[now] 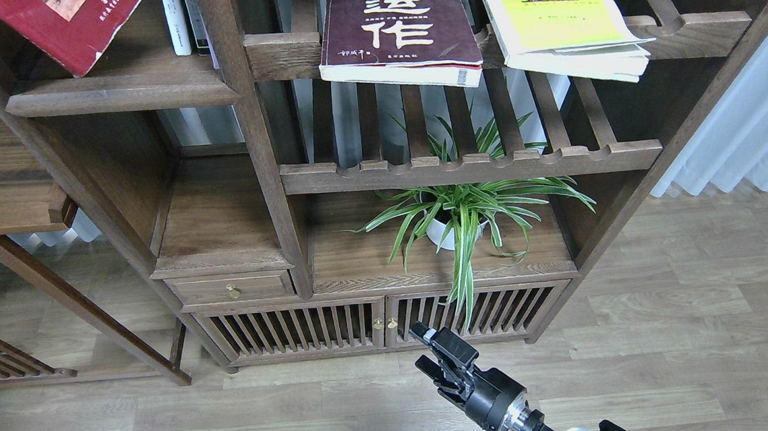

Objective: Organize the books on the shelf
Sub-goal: 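Lift the red book with the left gripper up to the top shelf, then insert the red book upright into the top shelf with the left gripper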

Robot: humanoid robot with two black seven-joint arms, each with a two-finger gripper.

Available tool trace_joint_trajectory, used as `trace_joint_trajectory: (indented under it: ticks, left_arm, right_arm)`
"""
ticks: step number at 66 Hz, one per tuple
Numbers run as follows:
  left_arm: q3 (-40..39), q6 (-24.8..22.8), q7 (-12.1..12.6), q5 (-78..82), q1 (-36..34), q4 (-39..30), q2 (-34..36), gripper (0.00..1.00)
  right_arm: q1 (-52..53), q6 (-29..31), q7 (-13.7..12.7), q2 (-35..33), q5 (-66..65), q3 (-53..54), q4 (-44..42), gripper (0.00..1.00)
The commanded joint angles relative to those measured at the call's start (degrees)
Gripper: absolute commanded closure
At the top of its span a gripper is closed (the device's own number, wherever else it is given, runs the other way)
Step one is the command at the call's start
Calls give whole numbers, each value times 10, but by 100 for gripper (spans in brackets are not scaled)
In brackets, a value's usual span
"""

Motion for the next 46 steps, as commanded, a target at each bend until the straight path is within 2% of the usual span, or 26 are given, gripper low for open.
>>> trace_joint_trajectory:
  ticks: [1,9,36,46]
  left_arm:
    - [4,0,5,39,-32,27,0,94]
    - [19,0,5,73,-69,59,-3,94]
    - [72,0,5,124,-139,79,-30,94]
    - [78,0,18,161,-160,93,-32,94]
  right_arm:
    - [0,0,0,0,0,0,0,0]
    - [1,0,0,0,0,-1,0,0]
    - [0,0,0,0,0,-1,3,0]
    - [-4,0,0,0,0,-1,5,0]
